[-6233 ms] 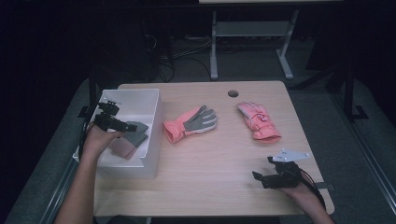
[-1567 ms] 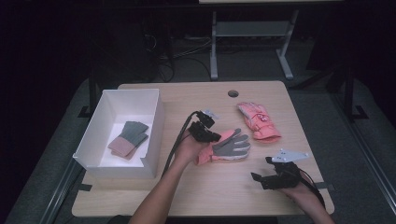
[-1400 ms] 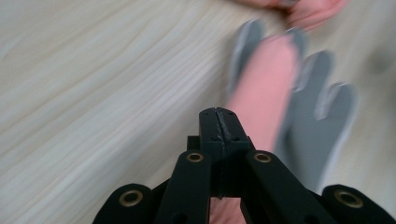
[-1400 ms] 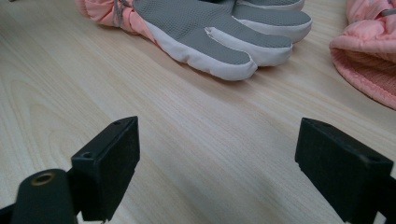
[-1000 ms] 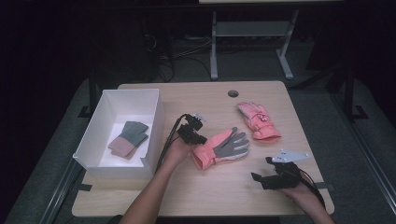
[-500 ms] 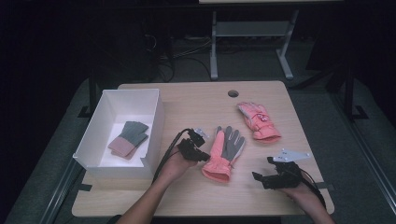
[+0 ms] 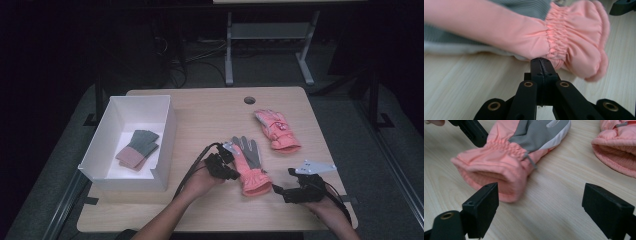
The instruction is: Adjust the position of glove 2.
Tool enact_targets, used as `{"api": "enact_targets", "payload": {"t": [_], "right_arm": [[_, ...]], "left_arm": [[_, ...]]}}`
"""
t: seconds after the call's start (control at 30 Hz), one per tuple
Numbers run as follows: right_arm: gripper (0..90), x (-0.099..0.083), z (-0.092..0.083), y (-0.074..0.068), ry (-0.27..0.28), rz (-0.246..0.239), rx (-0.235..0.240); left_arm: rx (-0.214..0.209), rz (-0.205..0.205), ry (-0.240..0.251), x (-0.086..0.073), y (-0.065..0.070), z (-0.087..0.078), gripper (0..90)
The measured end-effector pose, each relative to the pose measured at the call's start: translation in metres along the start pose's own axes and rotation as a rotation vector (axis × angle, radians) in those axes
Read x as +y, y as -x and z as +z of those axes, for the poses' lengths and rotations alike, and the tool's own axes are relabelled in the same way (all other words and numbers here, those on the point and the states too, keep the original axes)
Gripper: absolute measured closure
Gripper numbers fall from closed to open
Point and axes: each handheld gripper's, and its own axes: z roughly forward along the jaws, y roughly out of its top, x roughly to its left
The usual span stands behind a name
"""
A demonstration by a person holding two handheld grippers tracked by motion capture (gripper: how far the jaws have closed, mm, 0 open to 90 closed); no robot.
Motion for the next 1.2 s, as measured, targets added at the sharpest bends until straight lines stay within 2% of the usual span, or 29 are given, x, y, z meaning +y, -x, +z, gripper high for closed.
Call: {"api": "enact_targets", "payload": {"t": [0.23, 0.33, 0.43, 0.6, 0.63, 0.77, 0.9, 1.0, 1.1, 1.2], "right_arm": [[13.4, -0.002, -0.005, 0.0, 0.003, 0.006, -0.008], [13.4, -0.003, -0.005, 0.0, 0.002, 0.004, -0.006], [13.4, -0.003, -0.004, 0.0, -0.003, 0.006, 0.001], [12.3, -0.002, -0.006, 0.0, -0.014, 0.002, 0.008], [12.3, -0.002, -0.006, 0.0, -0.014, 0.002, 0.008], [9.6, 0.003, -0.01, -0.001, -0.032, 0.0, -0.012], [9.6, 0.004, -0.011, 0.0, -0.054, 0.003, -0.007], [9.6, 0.005, -0.01, -0.002, -0.069, 0.007, -0.004], [9.7, 0.006, -0.009, -0.004, -0.086, 0.007, -0.002], [13.4, 0.009, -0.01, -0.003, -0.081, 0.018, 0.003]], "left_arm": [[-0.03, 0.04, 0.007, 0.011, 0.008, 0.014, 89.8], [-0.027, 0.056, 0.018, 0.011, 0.009, 0.012, 89.8], [-0.02, 0.053, 0.038, 0.008, 0.009, 0.006, 89.5], [0.003, 0.045, 0.067, -0.005, 0.008, -0.007, 76.8], [0.003, 0.045, 0.067, -0.005, 0.008, -0.007, 72.3], [0.019, 0.06, 0.074, -0.021, 0.01, -0.019, 55.6], [0.031, 0.057, 0.106, -0.036, 0.014, -0.024, 38.7], [0.065, 0.058, 0.104, -0.047, 0.015, -0.029, 25.8], [0.102, 0.057, 0.101, -0.06, 0.013, -0.034, 18.1], [0.107, 0.022, 0.129, -0.071, 0.012, -0.041, 14.5]]}}
